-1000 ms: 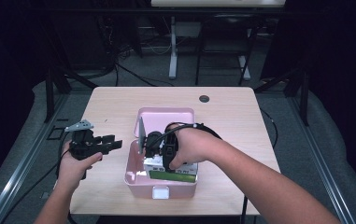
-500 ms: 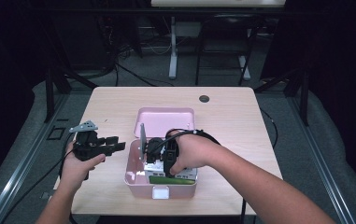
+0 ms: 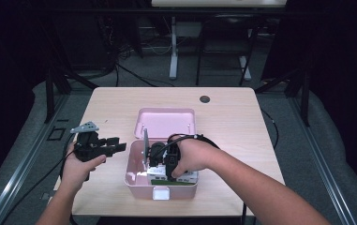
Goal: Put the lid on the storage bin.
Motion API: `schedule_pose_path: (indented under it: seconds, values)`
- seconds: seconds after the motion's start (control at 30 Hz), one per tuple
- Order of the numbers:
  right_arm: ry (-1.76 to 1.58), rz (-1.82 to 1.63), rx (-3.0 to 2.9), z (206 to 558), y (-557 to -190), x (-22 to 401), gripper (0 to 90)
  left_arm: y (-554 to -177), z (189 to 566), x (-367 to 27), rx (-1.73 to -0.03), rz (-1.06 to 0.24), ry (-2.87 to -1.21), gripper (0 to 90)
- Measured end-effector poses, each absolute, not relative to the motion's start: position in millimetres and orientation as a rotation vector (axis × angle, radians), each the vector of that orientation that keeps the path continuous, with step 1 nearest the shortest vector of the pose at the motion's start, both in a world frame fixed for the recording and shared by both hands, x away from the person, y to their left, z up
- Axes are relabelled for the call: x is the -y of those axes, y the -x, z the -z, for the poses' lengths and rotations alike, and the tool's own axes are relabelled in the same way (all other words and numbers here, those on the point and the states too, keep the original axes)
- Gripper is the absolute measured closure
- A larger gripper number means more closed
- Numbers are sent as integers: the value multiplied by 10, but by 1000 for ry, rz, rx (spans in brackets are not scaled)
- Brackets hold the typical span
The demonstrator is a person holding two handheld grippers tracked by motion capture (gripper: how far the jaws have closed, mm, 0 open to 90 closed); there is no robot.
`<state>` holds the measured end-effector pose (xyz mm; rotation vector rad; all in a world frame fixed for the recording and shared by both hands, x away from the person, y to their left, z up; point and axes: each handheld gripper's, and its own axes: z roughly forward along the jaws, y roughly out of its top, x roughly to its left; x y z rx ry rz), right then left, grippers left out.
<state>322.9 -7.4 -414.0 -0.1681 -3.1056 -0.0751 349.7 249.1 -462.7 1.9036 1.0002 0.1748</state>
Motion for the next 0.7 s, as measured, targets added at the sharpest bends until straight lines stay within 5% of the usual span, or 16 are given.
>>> schedule_pose_path:
  seconds: [0.7]
  values:
    - [215,82,3052,4458,-3375,120,611,-3499,4621,-2505,-997,-179,-1894,508]
